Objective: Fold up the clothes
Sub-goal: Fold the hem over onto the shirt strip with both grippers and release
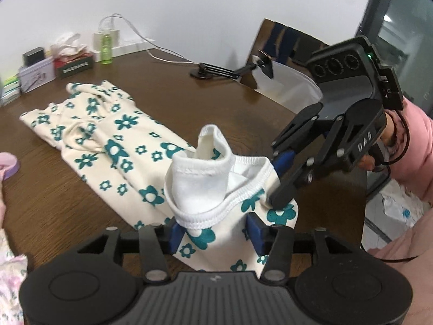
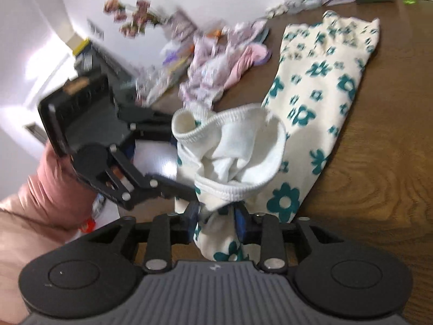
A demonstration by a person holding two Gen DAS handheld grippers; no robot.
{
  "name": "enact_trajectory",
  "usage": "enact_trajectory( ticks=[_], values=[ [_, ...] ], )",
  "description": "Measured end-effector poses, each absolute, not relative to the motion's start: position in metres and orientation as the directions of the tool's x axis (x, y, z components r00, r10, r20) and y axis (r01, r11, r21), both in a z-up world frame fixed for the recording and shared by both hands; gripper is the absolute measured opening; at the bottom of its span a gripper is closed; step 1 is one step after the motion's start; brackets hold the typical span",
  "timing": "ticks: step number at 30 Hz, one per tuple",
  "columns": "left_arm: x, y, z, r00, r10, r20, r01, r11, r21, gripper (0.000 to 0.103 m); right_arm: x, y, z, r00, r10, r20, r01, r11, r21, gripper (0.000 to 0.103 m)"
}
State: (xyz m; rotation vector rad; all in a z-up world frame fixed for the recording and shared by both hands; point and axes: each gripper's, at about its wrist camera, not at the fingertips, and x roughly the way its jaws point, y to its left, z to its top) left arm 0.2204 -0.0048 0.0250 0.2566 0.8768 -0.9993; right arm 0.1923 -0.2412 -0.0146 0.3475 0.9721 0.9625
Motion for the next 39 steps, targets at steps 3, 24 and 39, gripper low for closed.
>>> enact_trajectory(
  ticks=[3,24,39],
  values=[
    [0.219,-0.002,0.024,0.257,-0.631,-0.732,0.797,0.566,-0.208,0.037,0.199,-0.244,-0.018,0.239,0.810,-0.536,-0.504,0.575,0.644,0.030],
    [0.212,0.008,0.017,0.337,-0.629,-0.700,0.691,0.671,-0.270,0.032,0.187,-0.234,-0.034,0.363,0.691,-0.625,-0.390,0.722,0.572,0.017],
    [0.200,0.008,0.013,0.407,-0.558,-0.723,0.625,0.748,-0.225,0.014,0.178,-0.226,-0.030,0.408,0.632,-0.659,-0.383,0.774,0.504,0.018]
  ],
)
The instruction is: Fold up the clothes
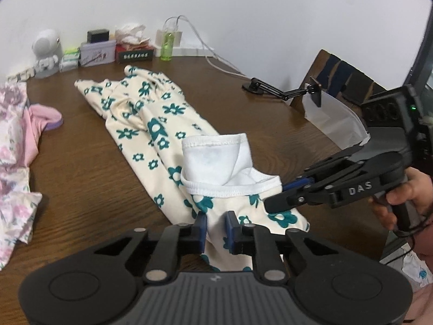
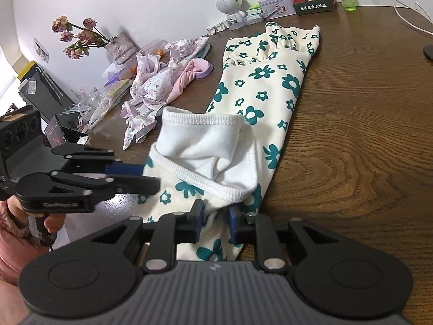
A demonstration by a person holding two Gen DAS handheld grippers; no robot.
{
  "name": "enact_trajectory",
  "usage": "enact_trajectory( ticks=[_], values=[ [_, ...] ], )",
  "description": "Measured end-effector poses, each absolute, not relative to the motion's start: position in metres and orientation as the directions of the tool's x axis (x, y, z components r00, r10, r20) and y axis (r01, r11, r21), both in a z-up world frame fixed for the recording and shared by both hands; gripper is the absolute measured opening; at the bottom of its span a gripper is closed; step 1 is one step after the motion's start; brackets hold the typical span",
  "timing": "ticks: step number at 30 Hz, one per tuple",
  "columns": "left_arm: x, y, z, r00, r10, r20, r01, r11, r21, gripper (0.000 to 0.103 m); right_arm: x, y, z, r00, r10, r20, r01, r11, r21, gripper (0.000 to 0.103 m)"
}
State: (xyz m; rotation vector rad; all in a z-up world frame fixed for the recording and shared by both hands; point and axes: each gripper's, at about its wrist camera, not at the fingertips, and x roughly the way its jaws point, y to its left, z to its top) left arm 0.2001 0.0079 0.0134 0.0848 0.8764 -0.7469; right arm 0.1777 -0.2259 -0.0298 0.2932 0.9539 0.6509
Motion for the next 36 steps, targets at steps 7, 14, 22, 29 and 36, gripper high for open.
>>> enact_trajectory(
  ticks=[7,14,22,29,36],
  values=[
    [0.201,0.011,0.009,0.414,-0.562,-0.716,0.602,0.759,-0.247,0.015,0.177,-0.224,-0.031,0.418,0.620,-0.664,-0.384,0.783,0.489,0.022],
    [0.169,0.025,0.041,0.531,-0.561,-0.636,0.621,0.768,-0.159,0.068,0.152,-0.231,-0.002,0.508,0.592,-0.625,-0.447,0.802,0.396,0.060],
    [0.150,0.000,0.044,0.580,-0.538,-0.611,0.686,0.728,0.010,0.014,0.123,-0.193,0.021,0.588,0.563,-0.581,-0.594,0.788,0.163,0.037],
    [0.167,-0.018,0.006,0.581,-0.458,-0.672,0.670,0.739,0.076,0.014,0.147,-0.171,-0.009,0.566,0.505,-0.651,-0.590,0.800,0.108,0.027],
    [0.166,-0.016,0.003,0.584,-0.459,-0.669,0.667,0.741,0.074,0.016,0.153,-0.188,-0.021,0.538,0.572,-0.620,-0.561,0.791,0.242,0.028]
  ],
)
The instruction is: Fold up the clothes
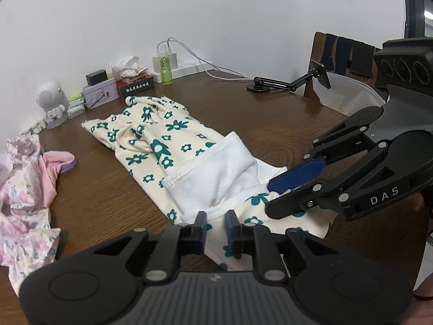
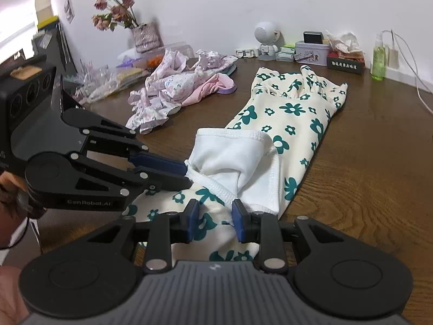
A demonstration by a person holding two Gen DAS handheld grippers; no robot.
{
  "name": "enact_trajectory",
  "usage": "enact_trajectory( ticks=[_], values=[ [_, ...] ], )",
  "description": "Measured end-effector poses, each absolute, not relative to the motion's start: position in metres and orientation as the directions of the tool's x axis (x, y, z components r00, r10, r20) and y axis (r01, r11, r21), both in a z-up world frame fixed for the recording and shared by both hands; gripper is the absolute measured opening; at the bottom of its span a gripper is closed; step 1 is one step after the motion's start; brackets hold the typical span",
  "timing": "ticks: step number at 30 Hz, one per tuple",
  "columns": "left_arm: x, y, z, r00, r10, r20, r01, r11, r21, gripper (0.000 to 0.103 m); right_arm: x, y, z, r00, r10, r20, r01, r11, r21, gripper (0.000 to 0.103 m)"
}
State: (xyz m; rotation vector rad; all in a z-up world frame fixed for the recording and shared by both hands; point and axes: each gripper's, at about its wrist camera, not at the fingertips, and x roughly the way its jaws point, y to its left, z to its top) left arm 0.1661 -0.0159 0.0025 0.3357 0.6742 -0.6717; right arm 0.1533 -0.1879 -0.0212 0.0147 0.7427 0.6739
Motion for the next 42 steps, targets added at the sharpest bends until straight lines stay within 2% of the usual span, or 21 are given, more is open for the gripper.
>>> enact_trajectory(
  ticks=[1,2,3,5,6,8,11,16,18,23,28,31,34,42],
  values=[
    [0.163,-0.016,0.006,0.594,-0.461,-0.660,0.667,0.740,0.083,0.021,0.152,-0.190,-0.020,0.536,0.579,-0.614,-0.560,0.788,0.255,0.031],
    [0.158,-0.014,0.011,0.608,-0.466,-0.643,0.667,0.739,0.095,0.038,0.151,-0.192,-0.019,0.535,0.587,-0.608,-0.559,0.785,0.267,0.041],
    [0.152,-0.011,0.016,0.624,-0.477,-0.619,0.668,0.737,0.105,0.063,0.146,-0.194,-0.013,0.537,0.605,-0.588,-0.565,0.776,0.282,0.048],
    [0.136,-0.004,0.027,0.655,-0.499,-0.567,0.671,0.730,0.132,0.090,0.129,-0.195,0.000,0.553,0.611,-0.567,-0.603,0.762,0.234,0.064],
    [0.126,-0.002,0.031,0.671,-0.508,-0.541,0.674,0.721,0.159,0.091,0.120,-0.194,0.007,0.563,0.605,-0.563,-0.629,0.755,0.183,0.068],
    [0.108,-0.001,0.036,0.689,-0.507,-0.518,0.685,0.689,0.237,0.093,0.101,-0.190,0.018,0.585,0.587,-0.560,-0.671,0.738,0.074,0.089],
    [0.088,-0.006,0.037,0.698,-0.487,-0.524,0.693,0.642,0.327,0.094,0.078,-0.179,0.022,0.620,0.530,-0.579,-0.708,0.696,-0.120,0.097],
    [0.074,-0.014,0.029,0.692,-0.469,-0.549,0.703,0.610,0.366,0.094,0.057,-0.153,0.006,0.654,0.471,-0.592,-0.743,0.548,-0.385,0.098],
    [0.073,-0.012,0.027,0.694,-0.464,-0.551,0.698,0.621,0.356,0.094,0.057,-0.142,-0.005,0.669,0.450,-0.592,-0.740,0.479,-0.473,0.097],
    [0.071,-0.005,0.027,0.695,-0.455,-0.557,0.690,0.640,0.338,0.094,0.066,-0.126,-0.019,0.630,0.428,-0.648,-0.777,0.322,-0.541,0.076],
    [0.071,0.001,0.026,0.699,-0.439,-0.565,0.679,0.655,0.331,0.094,0.074,-0.119,-0.030,0.621,0.427,-0.658,-0.777,0.223,-0.589,0.072],
    [0.072,0.003,0.025,0.695,-0.436,-0.572,0.678,0.662,0.319,0.094,0.074,-0.114,-0.034,0.612,0.424,-0.668,-0.778,0.170,-0.605,0.057],
    [0.072,0.004,0.022,0.684,-0.439,-0.582,0.686,0.658,0.310,0.094,0.081,-0.110,-0.029,0.567,0.409,-0.715,-0.820,0.191,-0.540,0.042],
    [0.073,0.006,0.018,0.677,-0.437,-0.592,0.695,0.642,0.322,0.094,0.109,-0.115,-0.005,0.477,0.440,-0.761,-0.873,0.336,-0.354,0.025]
  ],
)
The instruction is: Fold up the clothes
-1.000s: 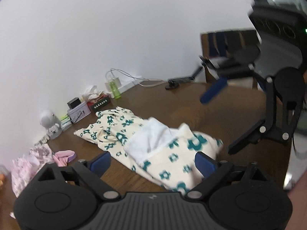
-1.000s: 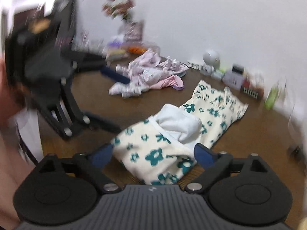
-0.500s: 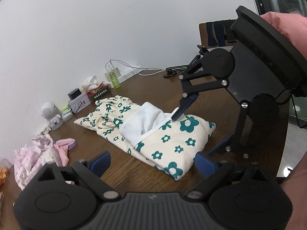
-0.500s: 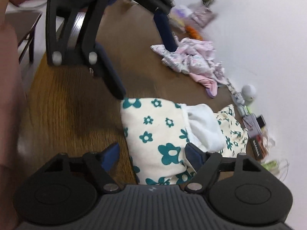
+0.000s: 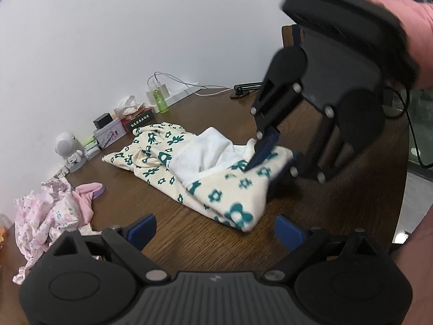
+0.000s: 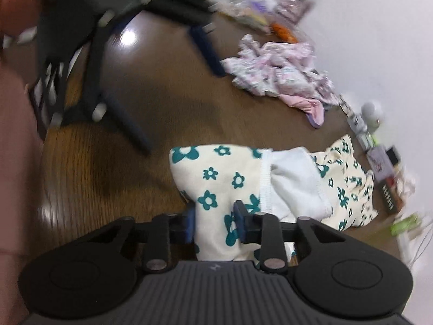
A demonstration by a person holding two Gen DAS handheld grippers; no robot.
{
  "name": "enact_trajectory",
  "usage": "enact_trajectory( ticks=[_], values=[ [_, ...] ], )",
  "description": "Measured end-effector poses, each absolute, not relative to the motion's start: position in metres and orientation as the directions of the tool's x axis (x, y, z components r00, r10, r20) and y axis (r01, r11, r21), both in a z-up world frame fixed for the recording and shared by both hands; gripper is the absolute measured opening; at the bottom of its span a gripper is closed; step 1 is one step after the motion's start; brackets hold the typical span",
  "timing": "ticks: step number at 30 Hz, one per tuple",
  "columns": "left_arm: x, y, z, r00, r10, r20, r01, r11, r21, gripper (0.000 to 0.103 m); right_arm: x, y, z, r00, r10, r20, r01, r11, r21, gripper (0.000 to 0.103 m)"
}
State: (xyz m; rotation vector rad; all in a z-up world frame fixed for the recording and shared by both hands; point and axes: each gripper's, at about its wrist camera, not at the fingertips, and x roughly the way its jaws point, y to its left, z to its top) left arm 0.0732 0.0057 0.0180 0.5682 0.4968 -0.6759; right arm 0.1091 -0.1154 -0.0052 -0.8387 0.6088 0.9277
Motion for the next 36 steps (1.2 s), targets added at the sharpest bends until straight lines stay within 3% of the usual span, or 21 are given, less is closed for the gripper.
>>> enact_trajectory(
  ticks=[7,15,19,20,21,24,27,29,30,36],
  values=[
    [0.074,0.001,0.008,0.703,-0.430,-0.566,0.700,0.563,0.440,0.094,0.146,-0.134,0.017,0.337,0.508,-0.793,-0.893,0.438,-0.100,0.024],
    [0.077,-0.035,-0.020,0.724,-0.458,-0.516,0.654,0.215,0.726,0.092,0.174,-0.146,0.029,0.251,0.562,-0.788,-0.880,0.472,0.056,0.024],
    [0.083,-0.046,-0.035,0.728,-0.486,-0.483,0.577,0.056,0.815,0.076,0.176,-0.148,0.032,0.223,0.578,-0.785,-0.885,0.457,0.085,0.024],
    [0.086,-0.047,-0.037,0.730,-0.490,-0.477,0.559,0.026,0.828,0.063,0.176,-0.149,0.034,0.210,0.586,-0.783,-0.887,0.450,0.099,0.024],
    [0.090,-0.048,-0.038,0.722,-0.494,-0.484,0.561,0.008,0.828,0.044,0.176,-0.150,0.035,0.196,0.594,-0.780,-0.889,0.444,0.114,0.024],
    [0.098,-0.047,-0.031,0.659,-0.509,-0.554,0.637,-0.014,0.770,0.028,0.173,-0.150,0.039,0.189,0.597,-0.779,-0.897,0.429,0.111,0.024],
    [0.103,-0.043,-0.022,0.598,-0.507,-0.621,0.718,-0.006,0.696,0.026,0.161,-0.157,0.043,0.227,0.602,-0.766,-0.900,0.431,0.072,0.036],
    [0.109,-0.039,-0.016,0.548,-0.508,-0.665,0.781,0.024,0.625,0.026,0.144,-0.164,0.046,0.305,0.586,-0.750,-0.902,0.431,-0.030,0.067],
    [0.113,-0.037,-0.012,0.523,-0.508,-0.684,0.809,0.043,0.586,0.026,0.133,-0.167,0.045,0.362,0.563,-0.743,-0.896,0.429,-0.112,0.072],
    [0.124,-0.030,0.013,0.390,-0.532,-0.752,0.911,0.104,0.399,0.026,0.090,-0.161,0.014,0.499,0.477,-0.724,-0.864,0.338,-0.373,0.077]
  ],
)
